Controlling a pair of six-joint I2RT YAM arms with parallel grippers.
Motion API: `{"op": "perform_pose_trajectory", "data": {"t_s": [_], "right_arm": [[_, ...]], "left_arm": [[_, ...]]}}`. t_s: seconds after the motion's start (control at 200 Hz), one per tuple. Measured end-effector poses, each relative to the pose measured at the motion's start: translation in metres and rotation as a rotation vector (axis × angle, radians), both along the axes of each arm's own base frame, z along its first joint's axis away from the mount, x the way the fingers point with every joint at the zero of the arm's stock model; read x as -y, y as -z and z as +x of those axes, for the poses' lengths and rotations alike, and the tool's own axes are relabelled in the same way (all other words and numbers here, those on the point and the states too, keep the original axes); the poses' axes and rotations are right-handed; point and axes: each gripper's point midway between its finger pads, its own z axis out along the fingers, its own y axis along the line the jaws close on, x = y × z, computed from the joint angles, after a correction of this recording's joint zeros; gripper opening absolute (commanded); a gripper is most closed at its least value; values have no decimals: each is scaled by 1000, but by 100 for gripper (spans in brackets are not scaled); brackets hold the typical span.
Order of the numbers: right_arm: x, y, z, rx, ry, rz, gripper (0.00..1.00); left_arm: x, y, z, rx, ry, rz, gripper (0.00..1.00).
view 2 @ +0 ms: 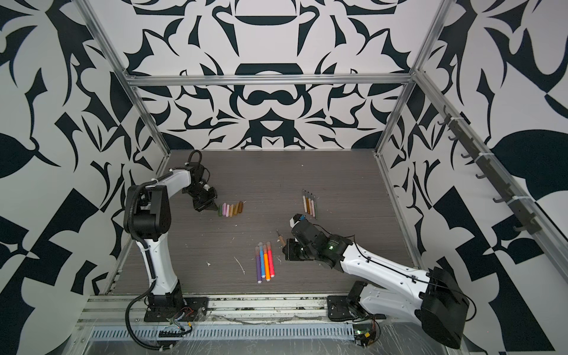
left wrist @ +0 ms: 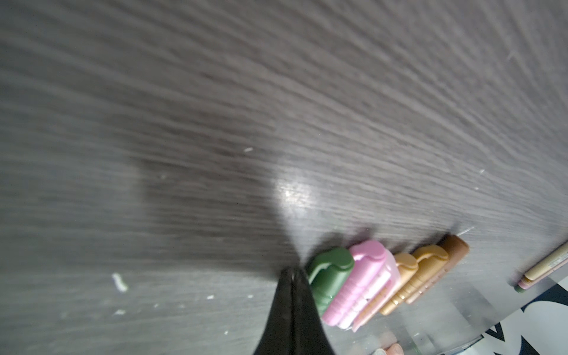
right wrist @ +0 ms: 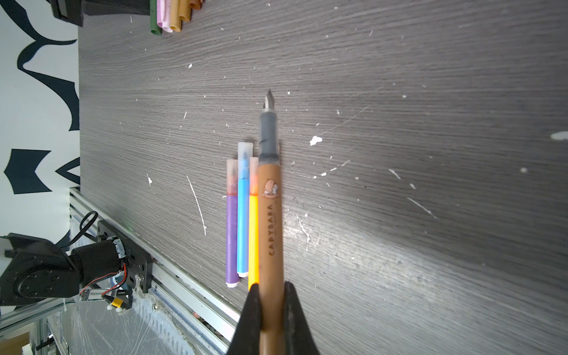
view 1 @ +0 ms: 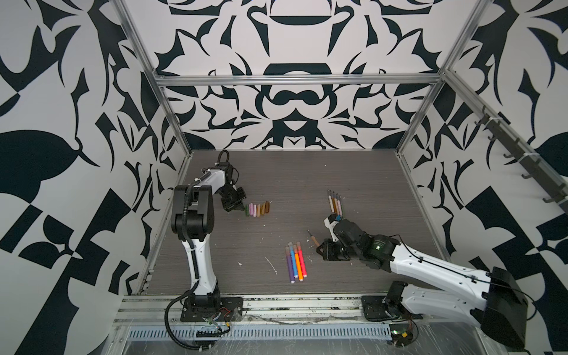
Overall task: Remove pen caps from pens
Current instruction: Place the pen cap at the middle-left of the table.
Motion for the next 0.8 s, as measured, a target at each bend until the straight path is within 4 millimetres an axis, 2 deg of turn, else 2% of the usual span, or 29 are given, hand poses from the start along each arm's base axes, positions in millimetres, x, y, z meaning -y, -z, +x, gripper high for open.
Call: {"op": "perform_pose_trajectory", "data": {"t_s": [0.8], "right_arm": [[5,2,-1,-8,8,-16,0]], "left_arm": [[3,0,0,-3,1,-18,2]]}}
